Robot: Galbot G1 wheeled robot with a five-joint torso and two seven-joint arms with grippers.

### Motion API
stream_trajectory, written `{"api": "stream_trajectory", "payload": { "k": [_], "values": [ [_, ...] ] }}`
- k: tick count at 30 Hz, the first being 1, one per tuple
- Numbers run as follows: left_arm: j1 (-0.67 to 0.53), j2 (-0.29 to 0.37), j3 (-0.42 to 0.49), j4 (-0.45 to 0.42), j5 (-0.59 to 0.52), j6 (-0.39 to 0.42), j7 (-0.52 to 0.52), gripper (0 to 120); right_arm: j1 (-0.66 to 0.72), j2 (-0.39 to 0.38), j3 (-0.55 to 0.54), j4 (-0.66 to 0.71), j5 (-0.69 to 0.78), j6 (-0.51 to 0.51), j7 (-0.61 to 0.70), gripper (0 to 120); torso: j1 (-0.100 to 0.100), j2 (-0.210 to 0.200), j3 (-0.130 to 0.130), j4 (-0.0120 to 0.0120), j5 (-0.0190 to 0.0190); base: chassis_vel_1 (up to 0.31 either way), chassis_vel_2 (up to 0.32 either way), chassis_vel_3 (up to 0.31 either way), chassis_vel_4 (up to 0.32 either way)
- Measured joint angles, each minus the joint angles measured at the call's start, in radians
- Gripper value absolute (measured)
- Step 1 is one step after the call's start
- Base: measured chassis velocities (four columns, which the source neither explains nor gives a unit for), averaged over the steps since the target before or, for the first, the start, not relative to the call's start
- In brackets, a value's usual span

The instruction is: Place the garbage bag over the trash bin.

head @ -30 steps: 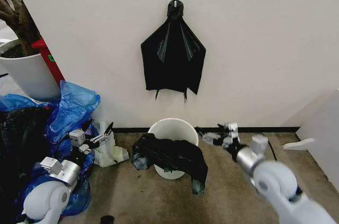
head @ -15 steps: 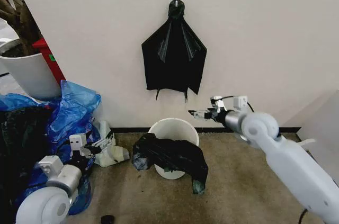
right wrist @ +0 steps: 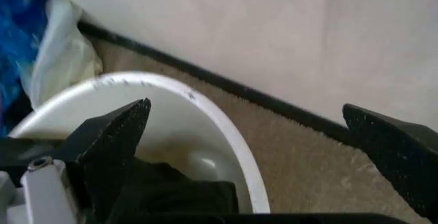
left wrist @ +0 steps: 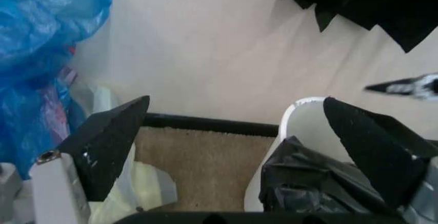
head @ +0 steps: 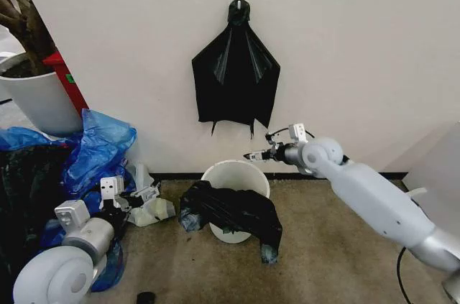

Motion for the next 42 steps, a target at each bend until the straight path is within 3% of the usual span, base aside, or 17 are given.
{"api": "stream_trajectory", "payload": {
  "k": [6,17,32,42],
  "values": [
    [-0.056,0.008,0.002,0.011,-0.001,0.011,0.026,100,0.071,0.007,-0.138,-0.078,0.030,0.001,-0.036,100,0.000,0.000,0.000,-0.0008,-0.0002,0.000,0.000,0.000,0.000],
    [-0.065,0.003,0.004,0.011,0.002,0.014,0.034,100,0.105,0.033,-0.218,-0.134,0.098,0.002,-0.022,98,0.000,0.000,0.000,-0.0003,-0.0001,0.000,0.000,0.000,0.000],
    [-0.075,-0.004,0.004,0.019,0.002,-0.011,0.061,100,0.099,0.064,-0.241,-0.194,0.107,0.003,-0.010,43,0.000,0.000,0.000,-0.0004,-0.0002,0.000,0.000,0.000,0.000],
    [-0.076,-0.014,-0.001,0.031,0.019,-0.041,0.096,100,0.068,0.067,-0.210,-0.173,0.200,0.003,0.116,7,0.000,0.000,0.000,-0.0006,-0.0002,0.000,0.000,0.000,0.000]
  ]
}}
